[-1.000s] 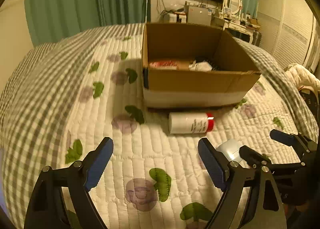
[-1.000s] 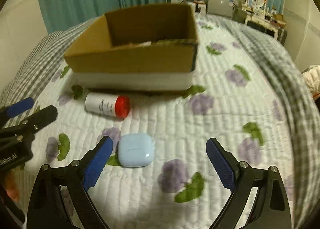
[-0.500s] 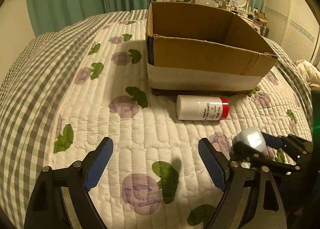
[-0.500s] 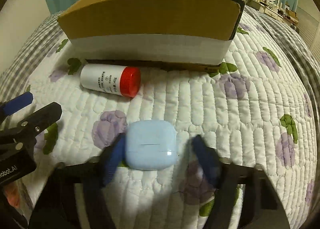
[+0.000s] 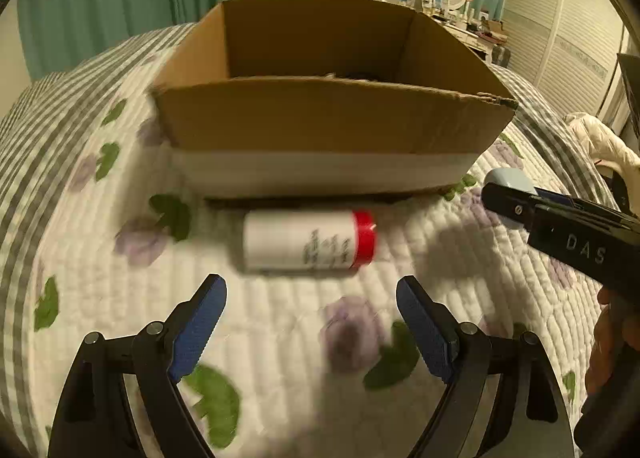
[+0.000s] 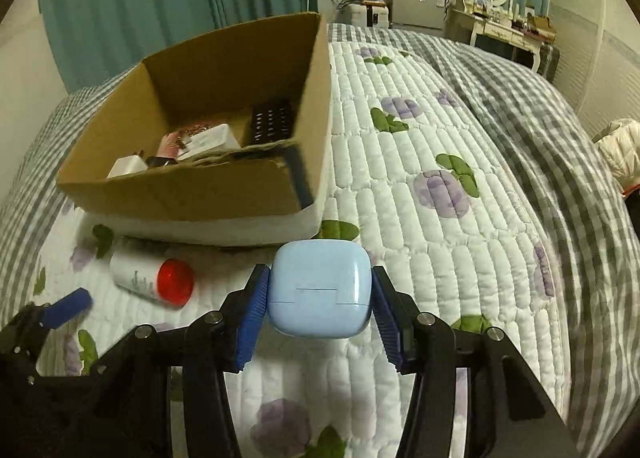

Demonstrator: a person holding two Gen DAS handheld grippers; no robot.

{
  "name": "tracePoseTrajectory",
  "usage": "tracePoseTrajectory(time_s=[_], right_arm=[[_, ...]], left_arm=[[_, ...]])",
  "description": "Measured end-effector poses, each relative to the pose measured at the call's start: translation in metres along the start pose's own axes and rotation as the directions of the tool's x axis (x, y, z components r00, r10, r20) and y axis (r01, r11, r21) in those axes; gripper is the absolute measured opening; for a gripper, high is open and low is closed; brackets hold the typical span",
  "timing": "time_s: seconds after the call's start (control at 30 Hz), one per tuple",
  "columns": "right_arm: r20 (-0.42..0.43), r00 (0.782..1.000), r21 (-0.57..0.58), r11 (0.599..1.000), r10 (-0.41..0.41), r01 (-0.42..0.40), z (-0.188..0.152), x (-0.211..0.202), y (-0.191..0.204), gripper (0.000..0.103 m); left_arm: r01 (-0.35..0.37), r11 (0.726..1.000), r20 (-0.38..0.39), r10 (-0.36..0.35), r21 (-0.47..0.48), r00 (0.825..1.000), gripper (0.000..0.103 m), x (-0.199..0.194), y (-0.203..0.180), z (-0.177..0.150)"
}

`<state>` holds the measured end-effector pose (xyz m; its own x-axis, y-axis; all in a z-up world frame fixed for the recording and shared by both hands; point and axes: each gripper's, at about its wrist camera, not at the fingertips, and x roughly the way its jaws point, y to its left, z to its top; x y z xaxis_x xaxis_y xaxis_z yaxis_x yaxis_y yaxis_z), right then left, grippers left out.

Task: Organize rigid objects
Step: 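Grasp the light blue earbud case with the right gripper while the left grasps the red-capped bottle, then lower the bottle and earbud case into the cardboard box and open both grippers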

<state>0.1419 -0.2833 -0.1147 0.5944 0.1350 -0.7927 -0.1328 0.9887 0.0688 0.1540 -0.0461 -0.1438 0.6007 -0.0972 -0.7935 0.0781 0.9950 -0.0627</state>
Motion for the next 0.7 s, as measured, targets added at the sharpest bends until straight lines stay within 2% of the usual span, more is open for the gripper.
tracePoseTrajectory(time_s=[0.13, 0.37, 0.53, 0.57, 0.7], right_arm=[[-0.003, 1.000, 0.005, 1.000, -0.004, 0.004, 0.007, 0.006, -0.008, 0.050], [-0.010, 1.000, 0.015, 1.000, 0.016, -0.016, 0.003, 0.011, -0.003, 0.050], [-0.029, 0.999, 0.027, 0.999, 0.033, -0.032, -0.002, 0.016, -0.003, 0.050], [-0.032, 0.999, 0.026, 0.999, 0.032, -0.031, -0.003, 0.017, -0.003, 0.050], [-0.028, 0.999, 0.025, 0.999, 0.034, -0.033, -0.004, 0.014, -0.002, 0.050]], left_arm=[[0.001, 1.000, -0.008, -0.001, -0.028, 1.000, 0.089, 0.015, -0.004, 0.008], [-0.086, 0.995, -0.017, 0.085, -0.059, 0.996, 0.089, 0.043, 0.002, 0.020], [-0.089, 0.995, -0.022, 0.088, -0.040, 0.996, 0.086, 0.052, 0.004, 0.026], [-0.080, 0.996, -0.017, 0.079, -0.039, 0.997, 0.079, 0.052, 0.003, 0.026], [-0.069, 0.997, -0.010, 0.069, -0.024, 0.998, 0.079, 0.045, -0.002, 0.021]])
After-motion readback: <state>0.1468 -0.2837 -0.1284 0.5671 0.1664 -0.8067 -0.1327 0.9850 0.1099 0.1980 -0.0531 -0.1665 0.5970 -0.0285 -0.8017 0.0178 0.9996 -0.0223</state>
